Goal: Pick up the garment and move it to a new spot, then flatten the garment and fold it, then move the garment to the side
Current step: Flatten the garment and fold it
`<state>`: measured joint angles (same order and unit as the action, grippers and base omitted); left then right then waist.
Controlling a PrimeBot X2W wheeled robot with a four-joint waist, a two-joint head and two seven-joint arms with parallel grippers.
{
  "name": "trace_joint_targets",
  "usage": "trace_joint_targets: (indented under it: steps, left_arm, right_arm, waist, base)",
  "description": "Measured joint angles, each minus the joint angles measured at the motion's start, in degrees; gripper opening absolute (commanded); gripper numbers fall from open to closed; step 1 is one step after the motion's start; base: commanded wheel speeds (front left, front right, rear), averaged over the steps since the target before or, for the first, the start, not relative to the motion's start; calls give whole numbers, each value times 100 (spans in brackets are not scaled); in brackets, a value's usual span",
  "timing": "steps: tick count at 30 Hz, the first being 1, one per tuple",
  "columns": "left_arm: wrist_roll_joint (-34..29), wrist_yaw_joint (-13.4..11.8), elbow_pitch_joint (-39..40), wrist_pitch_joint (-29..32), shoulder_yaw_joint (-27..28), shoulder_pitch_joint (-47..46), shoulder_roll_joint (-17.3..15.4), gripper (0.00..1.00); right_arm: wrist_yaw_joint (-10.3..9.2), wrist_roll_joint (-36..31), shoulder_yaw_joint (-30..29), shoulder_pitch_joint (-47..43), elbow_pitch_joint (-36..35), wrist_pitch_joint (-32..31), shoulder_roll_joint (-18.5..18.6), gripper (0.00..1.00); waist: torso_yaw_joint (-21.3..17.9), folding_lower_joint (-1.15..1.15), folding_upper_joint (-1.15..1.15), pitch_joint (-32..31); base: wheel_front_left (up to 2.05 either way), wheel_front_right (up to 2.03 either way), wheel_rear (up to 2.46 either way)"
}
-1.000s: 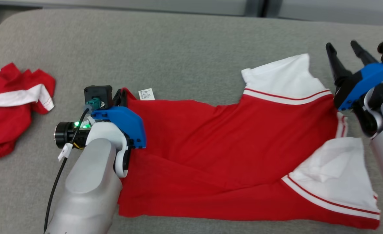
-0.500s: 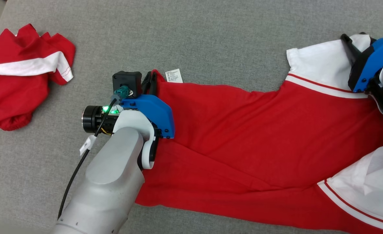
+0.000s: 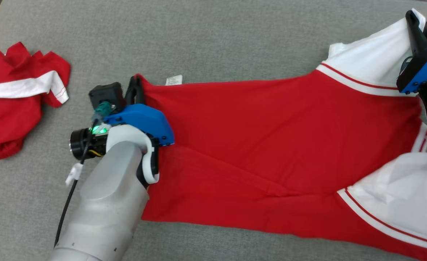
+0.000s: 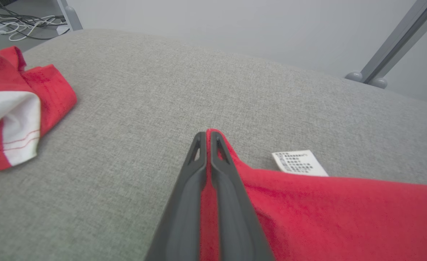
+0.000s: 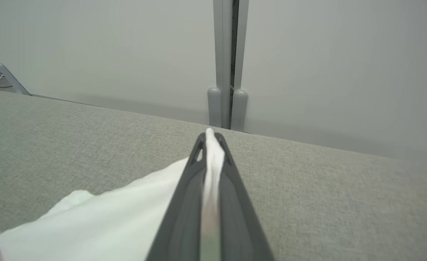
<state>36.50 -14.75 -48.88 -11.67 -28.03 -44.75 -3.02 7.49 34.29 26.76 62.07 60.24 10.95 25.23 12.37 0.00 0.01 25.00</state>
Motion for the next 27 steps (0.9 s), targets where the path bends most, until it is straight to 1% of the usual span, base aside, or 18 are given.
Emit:
trace_joint_targets:
  steps: [5, 9, 11, 16, 20, 24, 25, 27]
  left_arm:
    - [177, 23, -287, -176, 243, 66, -82, 0]
    - [180, 131, -330, -292, 364, 166, -121, 0]
    - [154, 145, -323, -314, 417, 265, -143, 0]
    - [30, 142, -91, -332, 710, 774, -205, 0]
    - [-90, 167, 86, -332, 931, 1419, -231, 0]
    - [-218, 220, 164, -332, 1060, 1934, -202, 0]
    - [-244, 253, 180, -332, 1093, 2136, -175, 0]
    - [-286, 292, 179, -333, 1106, 2299, -130, 0]
  right_arm:
    - [1, 78, -4, -51, 22, 334, -53, 0]
    - [0, 234, -9, -338, -266, 392, -105, 0]
    - [0, 314, -101, -563, -582, 396, -109, 0]
    - [0, 466, -308, -1506, -1257, 402, -189, 0]
    - [0, 565, -433, -2290, -1656, 403, -321, 0]
    - [0, 624, -573, -2990, -1898, 403, -449, 0]
    - [0, 649, -632, -3312, -1946, 402, -542, 0]
    - [0, 643, -686, -3587, -1936, 402, -614, 0]
  waist:
    - [-220, 0, 0, -176]
    - [-391, 0, 0, -365]
    - [-459, 0, 0, -489]
    - [-579, -1, 0, -910]
    - [-696, -2, -1, -1257]
    - [-827, -2, -1, -1530]
    - [-878, -2, -1, -1629]
    - [-919, -2, -1, -1697]
  base:
    - [0, 0, 0]
    - [0, 0, 0]
    - [0, 0, 0]
    - [0, 0, 0]
    - [0, 0, 0]
    - [0, 0, 0]
    - [0, 0, 0]
    - [0, 0, 0]
